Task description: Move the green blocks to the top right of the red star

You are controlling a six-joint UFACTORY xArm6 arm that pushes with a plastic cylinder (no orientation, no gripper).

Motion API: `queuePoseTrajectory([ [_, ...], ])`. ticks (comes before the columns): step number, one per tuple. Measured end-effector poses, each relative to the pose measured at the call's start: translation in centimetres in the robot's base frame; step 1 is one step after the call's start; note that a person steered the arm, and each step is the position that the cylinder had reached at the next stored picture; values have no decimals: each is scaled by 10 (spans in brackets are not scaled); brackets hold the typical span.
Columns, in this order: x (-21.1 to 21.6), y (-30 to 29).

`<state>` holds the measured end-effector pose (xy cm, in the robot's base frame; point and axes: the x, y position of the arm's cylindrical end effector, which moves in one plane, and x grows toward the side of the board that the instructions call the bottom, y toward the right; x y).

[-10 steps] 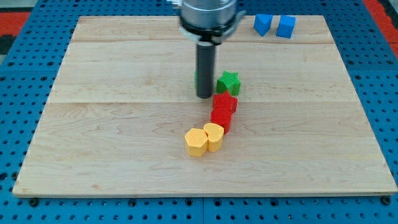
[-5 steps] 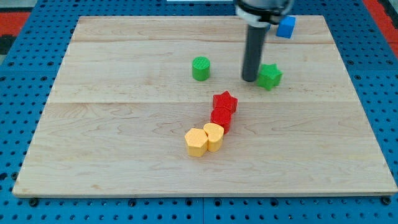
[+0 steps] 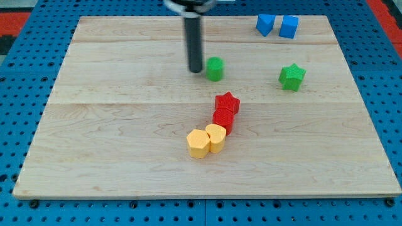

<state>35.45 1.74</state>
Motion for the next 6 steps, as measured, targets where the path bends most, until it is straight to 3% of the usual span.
queuePoseTrajectory([
  [1, 27, 35],
  [2, 31, -12],
  [4, 20, -19],
  [6, 33, 40],
])
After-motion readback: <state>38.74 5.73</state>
